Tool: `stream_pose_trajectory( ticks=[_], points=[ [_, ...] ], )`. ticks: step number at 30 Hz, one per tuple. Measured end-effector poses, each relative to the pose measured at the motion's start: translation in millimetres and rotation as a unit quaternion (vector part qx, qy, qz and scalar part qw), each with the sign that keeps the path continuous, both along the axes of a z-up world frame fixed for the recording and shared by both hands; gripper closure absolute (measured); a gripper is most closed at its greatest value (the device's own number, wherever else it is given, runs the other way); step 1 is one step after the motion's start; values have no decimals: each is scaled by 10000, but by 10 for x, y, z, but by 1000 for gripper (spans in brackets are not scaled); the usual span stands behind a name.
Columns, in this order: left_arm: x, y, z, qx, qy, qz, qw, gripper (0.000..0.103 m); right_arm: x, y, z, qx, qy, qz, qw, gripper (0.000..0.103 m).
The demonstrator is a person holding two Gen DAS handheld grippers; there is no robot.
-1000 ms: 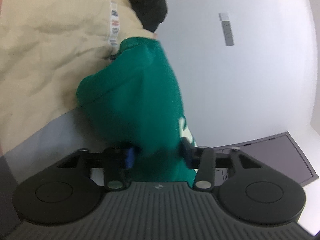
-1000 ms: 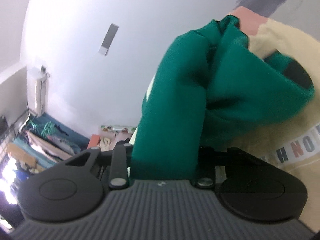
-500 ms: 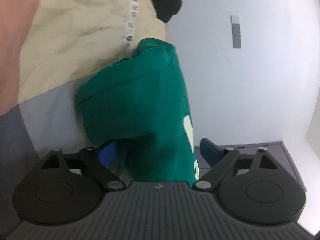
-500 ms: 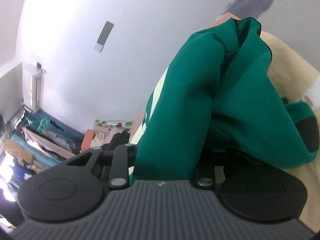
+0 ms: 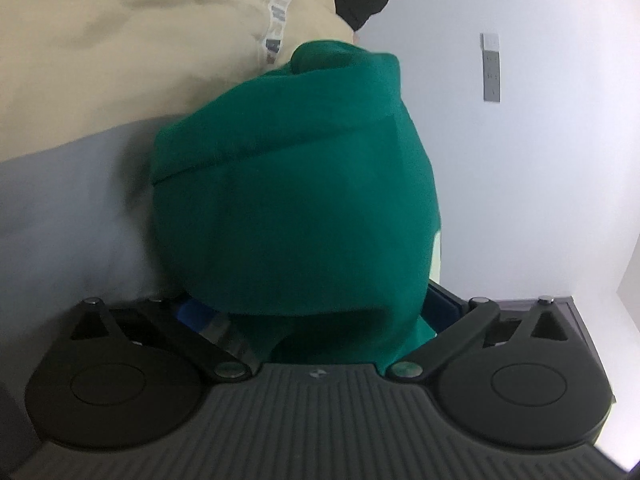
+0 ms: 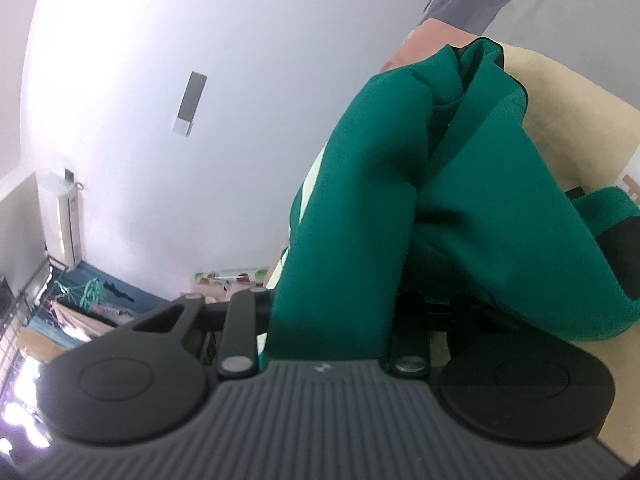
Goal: Fold large clothes
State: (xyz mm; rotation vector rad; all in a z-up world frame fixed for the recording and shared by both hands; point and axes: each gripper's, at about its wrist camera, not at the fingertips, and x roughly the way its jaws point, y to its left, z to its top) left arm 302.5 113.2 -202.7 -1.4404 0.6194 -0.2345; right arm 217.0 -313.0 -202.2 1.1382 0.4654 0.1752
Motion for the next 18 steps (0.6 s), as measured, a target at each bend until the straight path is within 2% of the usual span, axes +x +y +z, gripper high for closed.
stream_pose_trajectory(
  ticks=[6, 8, 10, 11, 13, 18],
  points=[
    [227, -41, 27, 21, -231, 143, 9996, 0, 157, -5, -49, 107, 94, -60, 9999, 65],
    [263, -59, 58, 102, -381, 168, 9991, 8, 201, 2, -44, 139, 28, -26, 9999, 65],
    [281, -31, 73, 63, -516, 148, 9985, 22, 231, 2, -8, 77, -112, 88, 9999, 65],
    [288, -17, 98, 95, -570, 119, 9983, 25, 234, 0, 15, 39, -157, 132, 9998, 65],
    [320, -8, 177, 257, -669, 58, 9974, 35, 229, -2, 76, 4, -278, 220, 9994, 65],
    [294, -11, 414, 517, -847, -14, 9951, 43, 142, -36, 292, -109, -551, 386, 9977, 66]
  ],
)
